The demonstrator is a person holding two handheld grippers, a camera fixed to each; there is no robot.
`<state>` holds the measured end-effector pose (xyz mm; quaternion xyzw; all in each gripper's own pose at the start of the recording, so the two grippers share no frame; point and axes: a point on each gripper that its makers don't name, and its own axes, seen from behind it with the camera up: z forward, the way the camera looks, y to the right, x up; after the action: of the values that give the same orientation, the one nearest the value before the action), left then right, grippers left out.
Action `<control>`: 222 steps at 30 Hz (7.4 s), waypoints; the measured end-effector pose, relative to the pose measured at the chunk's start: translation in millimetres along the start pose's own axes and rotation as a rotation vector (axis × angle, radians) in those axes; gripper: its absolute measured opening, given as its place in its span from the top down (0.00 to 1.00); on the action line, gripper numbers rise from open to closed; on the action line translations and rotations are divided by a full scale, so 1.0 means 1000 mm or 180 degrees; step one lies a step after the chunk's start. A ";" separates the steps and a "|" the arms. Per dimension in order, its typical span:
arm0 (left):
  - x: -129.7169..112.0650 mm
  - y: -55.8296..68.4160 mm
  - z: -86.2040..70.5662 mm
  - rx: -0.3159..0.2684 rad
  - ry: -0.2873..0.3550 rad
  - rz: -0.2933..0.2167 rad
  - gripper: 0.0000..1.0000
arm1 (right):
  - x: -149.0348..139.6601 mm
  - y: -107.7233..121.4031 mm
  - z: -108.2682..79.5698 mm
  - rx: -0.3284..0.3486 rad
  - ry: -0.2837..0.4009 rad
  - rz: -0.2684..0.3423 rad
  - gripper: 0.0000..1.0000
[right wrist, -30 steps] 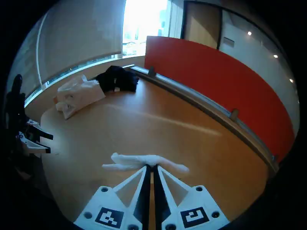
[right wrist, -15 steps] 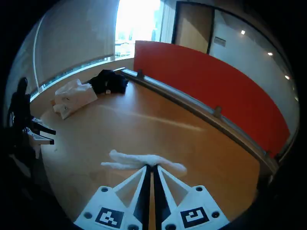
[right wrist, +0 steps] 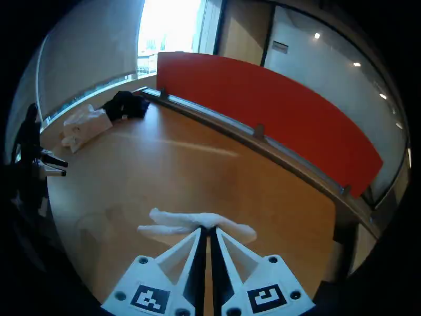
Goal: Fold towel
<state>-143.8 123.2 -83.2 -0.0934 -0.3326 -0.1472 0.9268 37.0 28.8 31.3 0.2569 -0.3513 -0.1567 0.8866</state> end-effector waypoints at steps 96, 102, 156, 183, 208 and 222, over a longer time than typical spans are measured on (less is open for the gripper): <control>-0.036 0.036 -0.012 0.0159 -0.0176 0.0262 0.05 | -0.391 0.082 -0.054 -0.0734 -0.1501 0.1200 0.89; -0.033 0.034 -0.011 0.0150 -0.0167 0.0250 0.05 | -0.386 0.080 -0.058 -0.0734 -0.1461 0.1182 0.69; 0.088 -0.002 0.008 0.0332 0.1076 0.0589 0.05 | -0.104 0.085 -0.101 -0.1673 0.1494 0.1331 0.01; 0.134 -0.028 0.013 0.0467 0.1695 0.0601 0.04 | 0.023 0.002 -0.060 -0.1519 0.2059 0.1117 0.01; 0.124 -0.046 0.026 0.0617 0.2039 0.0813 0.05 | 0.034 -0.043 -0.038 -0.1413 0.2198 0.1189 0.00; 0.110 -0.068 0.039 0.0594 0.2251 0.0929 0.05 | 0.026 -0.051 -0.029 -0.1474 0.2171 0.1101 0.00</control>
<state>-108.5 47.0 21.9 0.0014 0.0120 -0.0061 0.9999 70.9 -14.5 -1.3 0.0260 -0.0324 0.0130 0.9991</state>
